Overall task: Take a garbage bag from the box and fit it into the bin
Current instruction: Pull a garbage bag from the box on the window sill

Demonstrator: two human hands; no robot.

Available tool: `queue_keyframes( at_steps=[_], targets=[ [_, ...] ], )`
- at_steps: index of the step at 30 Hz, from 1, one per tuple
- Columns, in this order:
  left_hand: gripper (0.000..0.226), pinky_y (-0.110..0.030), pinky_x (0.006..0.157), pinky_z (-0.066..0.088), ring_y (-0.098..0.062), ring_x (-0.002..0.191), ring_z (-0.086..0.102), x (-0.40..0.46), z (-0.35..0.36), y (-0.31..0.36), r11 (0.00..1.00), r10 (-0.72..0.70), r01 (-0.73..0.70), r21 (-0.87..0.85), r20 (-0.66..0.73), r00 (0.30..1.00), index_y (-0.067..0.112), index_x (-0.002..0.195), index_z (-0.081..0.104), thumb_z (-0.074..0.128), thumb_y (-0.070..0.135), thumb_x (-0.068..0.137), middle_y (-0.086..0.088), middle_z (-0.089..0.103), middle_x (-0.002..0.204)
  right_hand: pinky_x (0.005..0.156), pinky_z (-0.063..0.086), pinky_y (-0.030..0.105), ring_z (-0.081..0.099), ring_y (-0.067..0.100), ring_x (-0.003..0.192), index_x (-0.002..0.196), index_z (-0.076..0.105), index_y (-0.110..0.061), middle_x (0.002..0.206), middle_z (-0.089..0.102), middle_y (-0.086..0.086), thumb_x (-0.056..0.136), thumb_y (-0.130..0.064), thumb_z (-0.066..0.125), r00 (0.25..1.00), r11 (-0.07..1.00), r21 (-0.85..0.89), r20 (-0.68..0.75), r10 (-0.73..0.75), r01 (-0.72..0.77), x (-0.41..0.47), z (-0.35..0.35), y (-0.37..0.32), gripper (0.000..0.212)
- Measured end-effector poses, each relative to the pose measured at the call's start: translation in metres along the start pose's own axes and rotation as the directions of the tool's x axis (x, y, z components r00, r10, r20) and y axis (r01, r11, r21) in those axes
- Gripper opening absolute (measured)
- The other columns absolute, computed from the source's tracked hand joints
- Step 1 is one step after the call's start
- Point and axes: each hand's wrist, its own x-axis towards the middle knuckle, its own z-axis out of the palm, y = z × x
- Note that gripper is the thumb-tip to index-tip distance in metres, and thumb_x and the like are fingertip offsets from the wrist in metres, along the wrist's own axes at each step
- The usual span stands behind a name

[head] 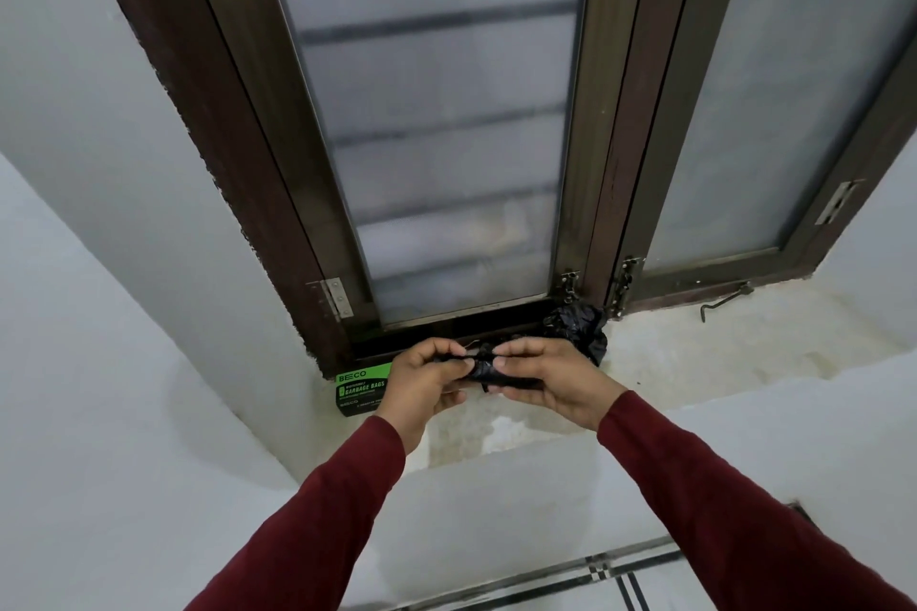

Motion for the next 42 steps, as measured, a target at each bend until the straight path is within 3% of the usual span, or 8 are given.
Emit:
queue_keyframes(
  at_steps=[7,12,22,26,28,30,34,42],
  targets=[
    [0.015,-0.025,0.06,0.062,-0.033,0.079,0.077,0.002,-0.017,0.003,0.996,0.024,-0.034,-0.083,-0.119,0.993,0.004,0.101,0.071,0.074,-0.004,0.09,-0.021,0.077,0.1,0.078,0.063,0.032,0.076,0.02,0.088,0.1,0.076,-0.008,0.099,0.076,0.013,0.082,-0.008,0.082,0.963,0.989,-0.032,-0.226,-0.148,0.145,0.004,-0.009,0.002,0.02],
    [0.017,-0.024,0.059,0.061,-0.03,0.078,0.077,0.002,-0.025,0.004,0.995,0.039,-0.049,-0.087,-0.114,0.993,0.004,0.105,0.071,0.076,-0.001,0.09,-0.02,0.078,0.1,0.085,0.062,0.038,0.074,0.02,0.108,0.129,0.065,-0.027,0.123,0.071,0.0,0.083,-0.032,0.083,0.998,0.992,-0.103,0.021,-0.067,0.069,0.009,0.013,-0.011,0.049],
    [0.013,-0.021,0.057,0.059,-0.028,0.083,0.08,-0.004,-0.042,0.011,0.997,0.071,-0.072,-0.003,-0.113,0.991,0.005,0.104,0.077,0.076,0.009,0.092,-0.016,0.081,0.098,0.075,0.063,0.026,0.076,0.037,0.093,0.109,0.072,0.006,0.104,0.076,0.025,0.085,0.007,0.074,0.998,0.998,0.005,-0.023,-0.066,0.066,0.022,0.026,-0.009,0.024],
    [0.001,-0.026,0.063,0.059,-0.023,0.08,0.079,0.01,-0.051,0.005,0.97,0.162,-0.098,0.221,-0.293,0.942,0.017,0.093,0.078,0.078,0.018,0.093,-0.004,0.081,0.092,0.082,0.063,0.031,0.076,0.036,0.095,0.103,0.072,0.008,0.105,0.075,0.029,0.084,0.014,0.071,0.989,0.994,-0.018,-0.095,-0.111,0.11,0.024,0.028,-0.004,0.02],
    [0.004,-0.02,0.073,0.056,-0.018,0.086,0.075,0.018,-0.063,-0.001,0.862,0.315,-0.142,0.487,-0.295,0.902,0.02,0.091,0.076,0.077,0.016,0.091,0.003,0.078,0.092,0.09,0.062,0.038,0.077,0.033,0.092,0.096,0.077,0.0,0.099,0.077,0.024,0.083,0.012,0.073,0.967,0.977,-0.15,-0.18,-0.177,0.151,0.027,0.024,-0.002,0.018],
    [0.02,-0.019,0.087,0.052,-0.017,0.103,0.066,0.027,-0.07,-0.007,0.572,0.403,-0.191,0.798,-0.071,0.912,0.023,0.102,0.075,0.075,0.008,0.088,0.004,0.072,0.11,0.094,0.06,0.044,0.078,0.03,0.09,0.09,0.081,-0.011,0.089,0.079,0.016,0.08,0.004,0.076,0.945,0.938,-0.307,-0.224,-0.238,0.163,0.028,0.02,-0.001,0.019],
    [0.043,-0.045,0.105,0.042,-0.027,0.131,0.044,0.035,-0.065,-0.01,0.02,0.22,-0.233,0.972,0.223,0.95,0.036,0.133,0.062,0.068,0.023,0.093,0.003,0.047,0.145,0.076,0.057,0.02,0.076,0.01,0.077,0.088,0.082,-0.023,0.077,0.079,0.001,0.082,-0.005,0.075,0.907,0.838,-0.518,-0.25,-0.338,0.17,0.02,0.025,-0.005,0.02],
    [0.043,-0.046,0.092,0.052,-0.036,0.121,0.048,0.059,-0.051,0.0,-0.126,-0.011,-0.138,0.982,0.138,0.99,0.031,0.134,0.063,0.044,0.051,0.101,-0.007,0.049,0.133,0.064,0.045,0.004,0.062,-0.008,0.06,0.091,0.083,-0.022,0.08,0.076,-0.006,0.084,-0.005,0.074,0.855,0.754,-0.635,-0.286,-0.433,0.169,0.013,0.027,-0.009,0.02]
  ],
)
